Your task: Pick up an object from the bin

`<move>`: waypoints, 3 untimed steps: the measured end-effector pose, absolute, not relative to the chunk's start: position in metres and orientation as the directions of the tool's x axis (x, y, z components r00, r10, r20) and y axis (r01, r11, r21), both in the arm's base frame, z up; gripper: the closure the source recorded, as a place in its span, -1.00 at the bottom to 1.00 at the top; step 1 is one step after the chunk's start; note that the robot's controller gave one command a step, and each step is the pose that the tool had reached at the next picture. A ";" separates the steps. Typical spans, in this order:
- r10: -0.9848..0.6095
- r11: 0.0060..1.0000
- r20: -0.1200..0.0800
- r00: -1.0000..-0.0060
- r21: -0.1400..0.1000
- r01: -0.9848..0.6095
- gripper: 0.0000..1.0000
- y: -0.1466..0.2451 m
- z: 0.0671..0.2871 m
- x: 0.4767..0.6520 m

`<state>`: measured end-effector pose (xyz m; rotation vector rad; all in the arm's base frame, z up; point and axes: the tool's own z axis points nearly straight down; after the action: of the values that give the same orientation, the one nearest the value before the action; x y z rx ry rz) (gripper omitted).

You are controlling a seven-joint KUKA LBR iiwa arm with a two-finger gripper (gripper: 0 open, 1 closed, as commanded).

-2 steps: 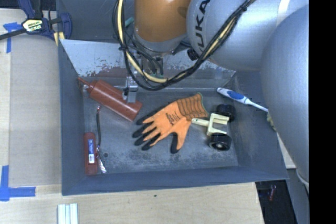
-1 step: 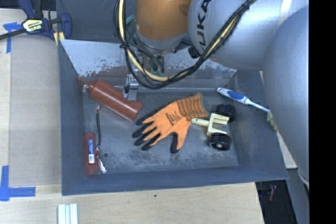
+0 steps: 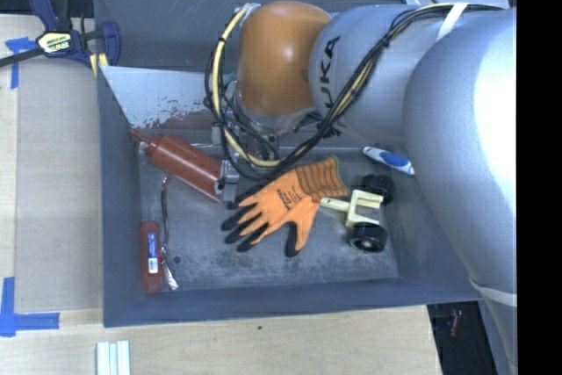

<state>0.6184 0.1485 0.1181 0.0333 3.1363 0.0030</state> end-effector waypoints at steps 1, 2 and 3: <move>-0.012 1.000 -0.004 -1.000 0.001 -0.012 -1.00 0.144 0.094 0.615; 0.075 0.997 -0.002 -0.997 0.001 0.075 -1.00 0.138 0.101 0.605; 0.149 0.989 -0.004 -0.989 0.002 0.149 -1.00 0.138 0.076 0.613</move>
Offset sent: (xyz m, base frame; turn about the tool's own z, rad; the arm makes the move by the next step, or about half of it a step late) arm -0.0139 -0.0098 -0.0181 0.0541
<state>0.6127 0.1381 0.0758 0.2340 3.1284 0.0030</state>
